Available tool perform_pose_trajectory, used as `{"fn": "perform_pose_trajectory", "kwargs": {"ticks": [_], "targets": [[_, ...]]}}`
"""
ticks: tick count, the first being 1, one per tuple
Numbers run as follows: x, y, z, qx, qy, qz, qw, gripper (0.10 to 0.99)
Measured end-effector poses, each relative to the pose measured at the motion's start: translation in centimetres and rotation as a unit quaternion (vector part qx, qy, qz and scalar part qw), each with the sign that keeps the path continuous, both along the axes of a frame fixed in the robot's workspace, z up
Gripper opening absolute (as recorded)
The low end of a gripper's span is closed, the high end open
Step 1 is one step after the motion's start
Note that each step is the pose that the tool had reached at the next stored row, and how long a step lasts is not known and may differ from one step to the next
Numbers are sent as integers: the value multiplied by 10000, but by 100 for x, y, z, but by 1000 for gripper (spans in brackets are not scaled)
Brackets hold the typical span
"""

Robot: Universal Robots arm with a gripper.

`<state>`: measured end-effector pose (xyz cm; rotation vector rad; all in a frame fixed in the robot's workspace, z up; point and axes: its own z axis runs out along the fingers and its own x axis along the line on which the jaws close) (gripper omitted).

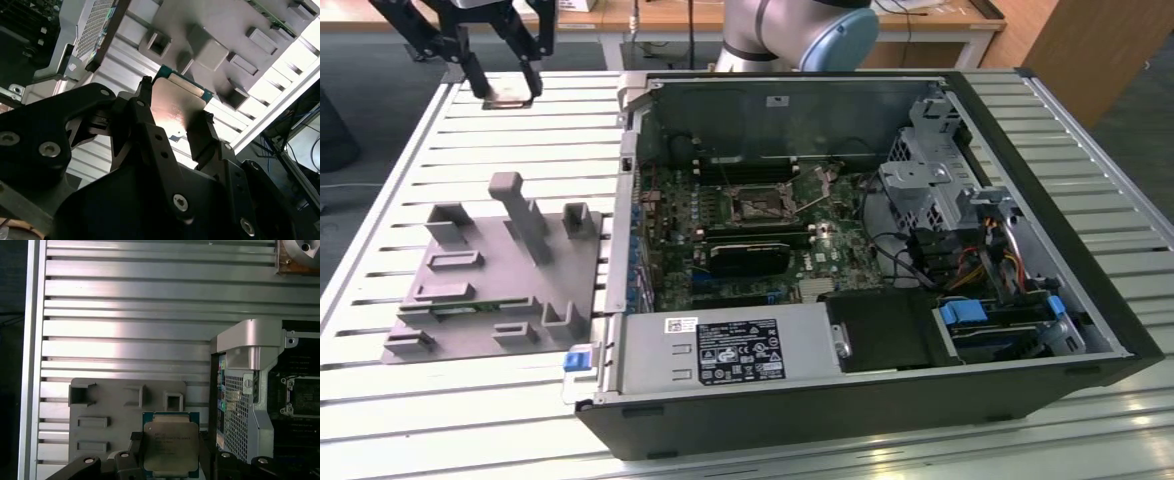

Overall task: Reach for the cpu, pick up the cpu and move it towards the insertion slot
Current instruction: 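Pick up the cpu and move it towards the insertion slot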

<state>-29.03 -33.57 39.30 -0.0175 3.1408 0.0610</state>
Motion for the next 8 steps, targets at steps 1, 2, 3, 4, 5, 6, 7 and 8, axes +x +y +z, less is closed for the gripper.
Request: {"fn": "perform_pose_trajectory", "kwargs": {"ticks": [1, 2, 3, 4, 5, 6, 7, 8], "targets": [[18, 18, -1, 0, -1, 0, 10000, 533], [38, 34, -2, 0, -1, 0, 10000, 533], [59, 50, -3, 0, 0, 0, 10000, 533], [84, 64, -3, 0, 0, 1, 10000, 533], [110, 74, -5, 0, 0, 0, 10000, 533], [140, 83, -6, 1, 0, 0, 10000, 533], [175, 89, -7, 1, -1, 0, 10000, 533], [213, 91, -7, 0, 0, 0, 10000, 533]]}}
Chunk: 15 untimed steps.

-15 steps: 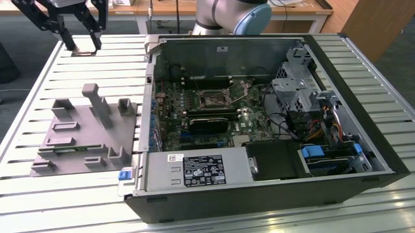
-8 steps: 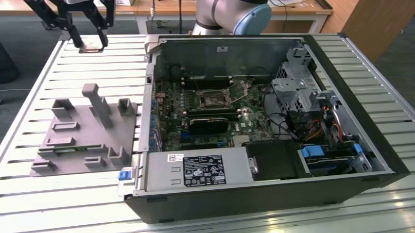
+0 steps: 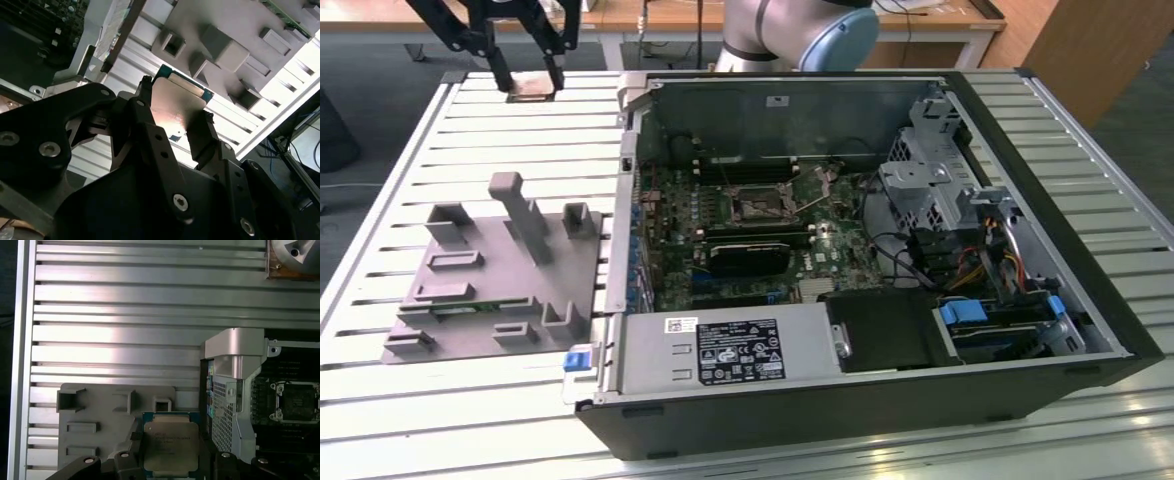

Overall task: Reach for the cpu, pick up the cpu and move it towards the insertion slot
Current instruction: 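Pick up the cpu and move it towards the insertion slot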

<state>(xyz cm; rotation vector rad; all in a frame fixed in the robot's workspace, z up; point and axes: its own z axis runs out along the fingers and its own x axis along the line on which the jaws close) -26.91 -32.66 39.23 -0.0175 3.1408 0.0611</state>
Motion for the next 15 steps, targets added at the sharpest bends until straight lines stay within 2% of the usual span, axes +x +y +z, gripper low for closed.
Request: {"fn": "perform_pose_trajectory", "kwargs": {"ticks": [15], "targets": [[521, -6, -7, 0, -1, -1, 10000, 533]]}}
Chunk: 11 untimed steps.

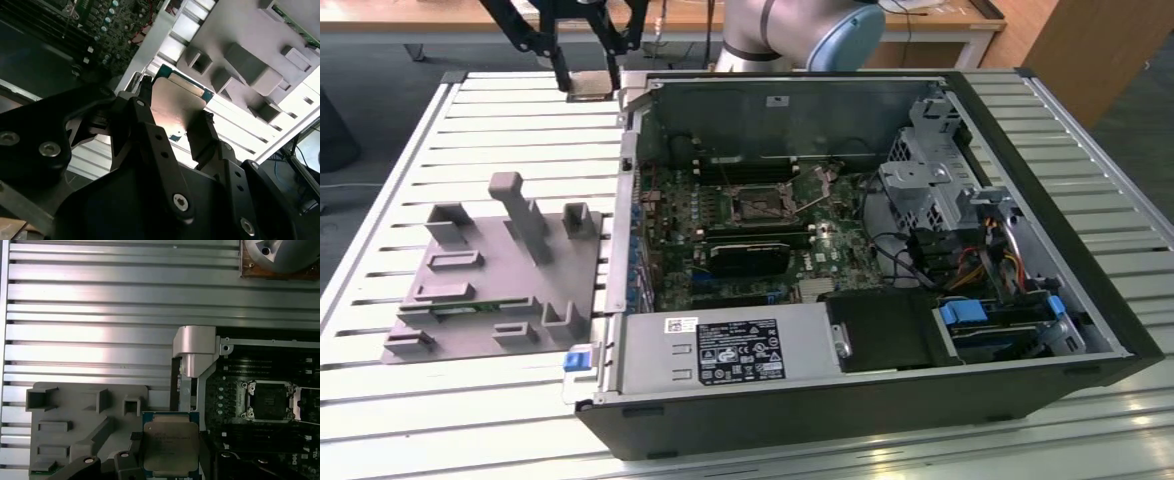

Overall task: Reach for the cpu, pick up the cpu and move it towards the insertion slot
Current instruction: 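Pick up the cpu and move it towards the insertion slot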

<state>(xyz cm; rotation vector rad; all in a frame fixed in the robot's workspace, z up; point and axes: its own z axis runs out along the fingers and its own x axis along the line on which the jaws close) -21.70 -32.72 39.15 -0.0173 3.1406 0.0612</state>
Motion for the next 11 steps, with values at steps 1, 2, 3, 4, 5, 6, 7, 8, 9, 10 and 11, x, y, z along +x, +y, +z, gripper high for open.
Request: {"fn": "perform_pose_trajectory", "kwargs": {"ticks": [1, 2, 3, 4, 5, 6, 7, 8, 9, 10, 11], "targets": [[38, 0, -1, 0, 0, 0, 10000, 533], [74, 0, -2, 0, 0, 0, 10000, 533], [110, 0, -4, -1, 1, 0, 10000, 533], [145, 0, -6, 0, 1, 0, 10000, 533], [181, 0, -9, 0, 0, -1, 10000, 533], [216, 0, -11, 0, 0, -2, 10000, 533], [251, 0, -13, 0, 0, -2, 10000, 533], [286, 0, -15, 0, 1, -2, 10000, 533], [321, 0, -18, 0, 1, -3, 10000, 533], [348, 1, -21, 0, 0, -4, 10000, 533], [373, 2, -23, 0, 0, -5, 10000, 533]]}}
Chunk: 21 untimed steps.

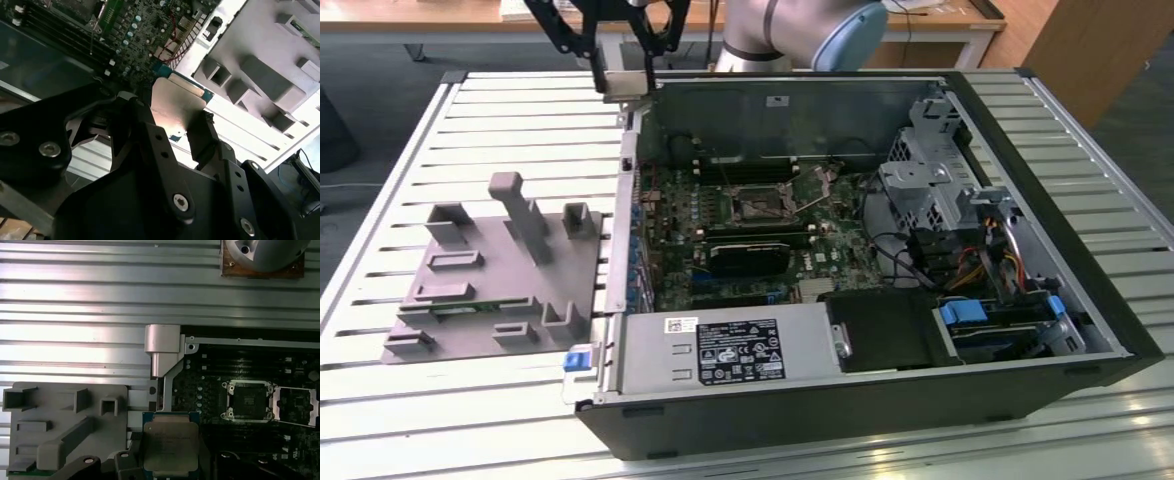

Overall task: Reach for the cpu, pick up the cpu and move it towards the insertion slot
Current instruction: 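Pick up the cpu and move it towards the insertion slot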

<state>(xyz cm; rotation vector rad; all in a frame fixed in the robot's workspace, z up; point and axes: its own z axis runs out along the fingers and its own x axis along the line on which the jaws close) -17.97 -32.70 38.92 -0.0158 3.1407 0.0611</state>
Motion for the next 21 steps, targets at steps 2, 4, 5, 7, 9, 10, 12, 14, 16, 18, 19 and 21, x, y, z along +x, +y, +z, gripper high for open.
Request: {"fn": "perform_pose_trajectory", "kwargs": {"ticks": [2, 4, 5, 7, 9, 10, 12, 14, 16, 18, 19, 21], "targets": [[44, 2, -4, 0, 0, -1, 10000, 533], [83, 5, -7, 0, 0, -1, 10000, 533], [102, 7, -8, 0, -1, -1, 10000, 533], [137, 11, -10, 0, -1, -2, 10000, 533], [174, 15, -13, 0, -2, -1, 10000, 533], [196, 16, -14, 0, -2, -2, 10000, 533], [246, 16, -16, 0, -2, -4, 10000, 533], [296, 16, -18, 0, -1, -8, 10000, 533], [339, 16, -20, 0, -1, -12, 10000, 533], [372, 16, -22, 0, -1, -17, 10000, 533], [390, 16, -23, 0, -1, -21, 10000, 533], [424, 15, -26, 0, -2, -27, 10000, 533]]}}
